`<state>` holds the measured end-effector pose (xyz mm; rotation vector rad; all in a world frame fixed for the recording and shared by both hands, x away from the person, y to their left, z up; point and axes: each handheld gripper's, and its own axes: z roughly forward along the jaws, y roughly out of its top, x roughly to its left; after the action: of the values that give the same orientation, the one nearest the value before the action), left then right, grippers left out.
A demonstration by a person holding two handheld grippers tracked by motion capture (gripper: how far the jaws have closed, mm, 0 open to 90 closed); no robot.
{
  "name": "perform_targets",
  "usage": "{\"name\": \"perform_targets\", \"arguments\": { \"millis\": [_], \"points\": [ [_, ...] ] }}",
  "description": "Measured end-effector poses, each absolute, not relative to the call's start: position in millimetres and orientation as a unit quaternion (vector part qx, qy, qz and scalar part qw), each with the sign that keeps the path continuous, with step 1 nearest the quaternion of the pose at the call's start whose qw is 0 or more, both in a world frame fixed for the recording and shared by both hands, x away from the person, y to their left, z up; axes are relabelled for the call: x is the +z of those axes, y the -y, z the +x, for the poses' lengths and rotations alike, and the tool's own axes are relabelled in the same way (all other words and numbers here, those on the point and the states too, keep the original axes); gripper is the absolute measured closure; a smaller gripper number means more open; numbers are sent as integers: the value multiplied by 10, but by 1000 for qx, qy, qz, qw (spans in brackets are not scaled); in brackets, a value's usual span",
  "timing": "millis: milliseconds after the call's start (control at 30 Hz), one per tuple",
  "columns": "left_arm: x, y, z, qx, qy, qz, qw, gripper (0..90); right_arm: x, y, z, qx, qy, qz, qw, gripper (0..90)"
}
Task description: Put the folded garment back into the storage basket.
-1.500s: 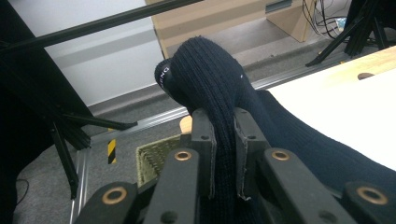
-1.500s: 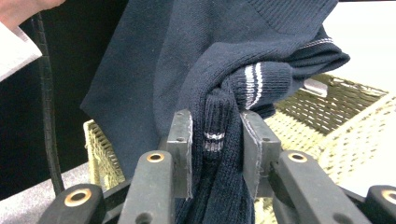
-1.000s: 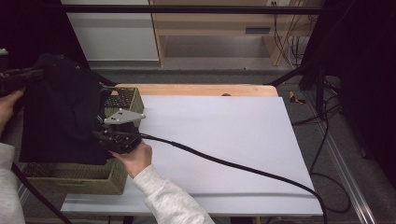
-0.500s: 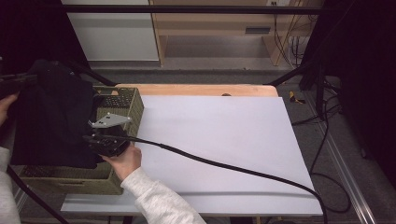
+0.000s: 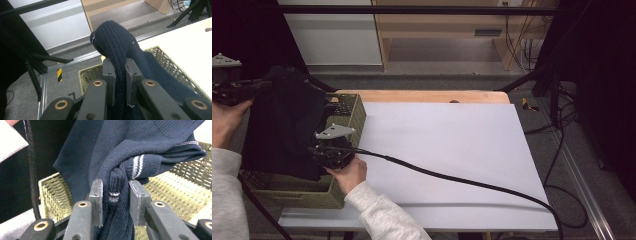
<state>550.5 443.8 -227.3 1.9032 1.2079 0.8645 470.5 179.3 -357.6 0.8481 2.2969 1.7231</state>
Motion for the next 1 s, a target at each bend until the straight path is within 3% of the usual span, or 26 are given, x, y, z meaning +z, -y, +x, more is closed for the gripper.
{"name": "perform_targets", "arguments": {
  "millis": [633, 833, 1000],
  "points": [
    [-2700, -4361, 5822, 308, -482, 752, 329, 799, -3772, -1758, 4767, 552, -769, 312, 83, 667],
    [-2867, -4454, 5860, 308, -529, 721, 324, 548, -3798, -1733, 4800, 545, -780, 291, 99, 473],
    [-2797, -4404, 5735, 315, -523, 714, 341, 377, -3592, -1587, 4780, 558, -779, 244, 151, 249]
  ]
}}
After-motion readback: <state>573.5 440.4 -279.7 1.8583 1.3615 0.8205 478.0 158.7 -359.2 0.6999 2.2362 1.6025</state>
